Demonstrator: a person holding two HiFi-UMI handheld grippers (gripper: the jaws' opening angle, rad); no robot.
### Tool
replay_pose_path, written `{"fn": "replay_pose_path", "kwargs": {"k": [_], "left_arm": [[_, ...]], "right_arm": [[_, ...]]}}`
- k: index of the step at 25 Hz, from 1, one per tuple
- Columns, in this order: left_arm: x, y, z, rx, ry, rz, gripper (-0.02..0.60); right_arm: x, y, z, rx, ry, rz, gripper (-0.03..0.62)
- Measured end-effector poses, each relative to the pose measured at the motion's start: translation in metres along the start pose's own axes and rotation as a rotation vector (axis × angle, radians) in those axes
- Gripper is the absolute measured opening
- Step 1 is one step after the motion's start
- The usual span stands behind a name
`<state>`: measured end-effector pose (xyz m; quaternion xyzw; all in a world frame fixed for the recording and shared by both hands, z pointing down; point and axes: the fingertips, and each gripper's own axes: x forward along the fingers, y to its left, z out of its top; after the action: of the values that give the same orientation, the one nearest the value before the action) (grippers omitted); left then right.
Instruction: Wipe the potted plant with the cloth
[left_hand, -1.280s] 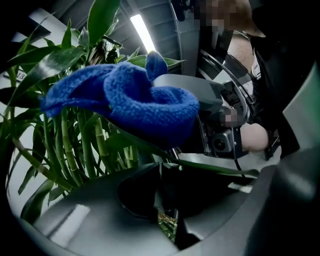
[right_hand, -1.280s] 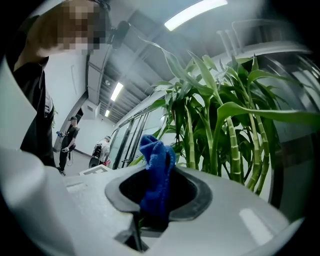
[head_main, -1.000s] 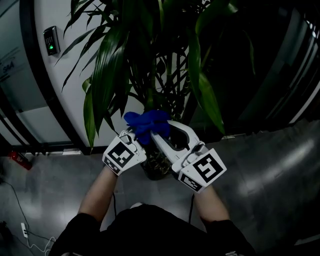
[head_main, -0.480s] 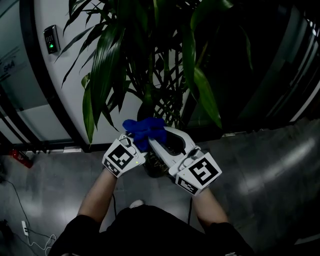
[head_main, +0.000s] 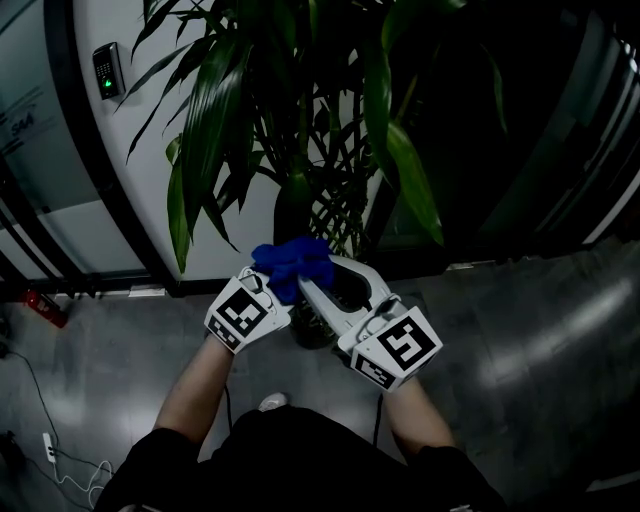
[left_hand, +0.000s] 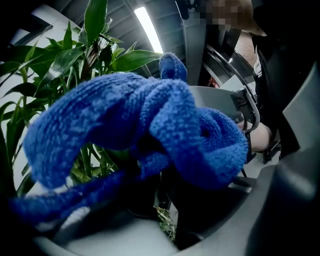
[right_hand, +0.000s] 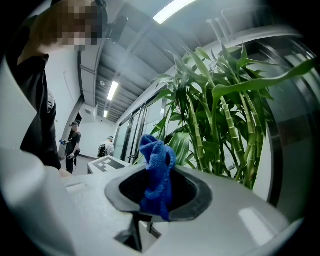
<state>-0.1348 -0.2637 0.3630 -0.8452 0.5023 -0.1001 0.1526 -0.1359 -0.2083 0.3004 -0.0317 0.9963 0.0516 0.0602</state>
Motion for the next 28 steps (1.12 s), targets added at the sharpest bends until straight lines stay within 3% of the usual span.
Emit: {"fn": "replay_pose_path", "kwargs": {"k": [18,28], "left_arm": [[-0.028,-0.057,-0.028,-0.11,0.08,0.055,0.021],[-0.062,-0.069,-0.027,-0.173,0.047,0.051,0.021]], "right_arm": [[-0.036,0.038,-0.032,0.117,0.033,0.063,0.109],[-0.046,0.053,-0.02,0.175,-0.015,0.018,0.109]]}}
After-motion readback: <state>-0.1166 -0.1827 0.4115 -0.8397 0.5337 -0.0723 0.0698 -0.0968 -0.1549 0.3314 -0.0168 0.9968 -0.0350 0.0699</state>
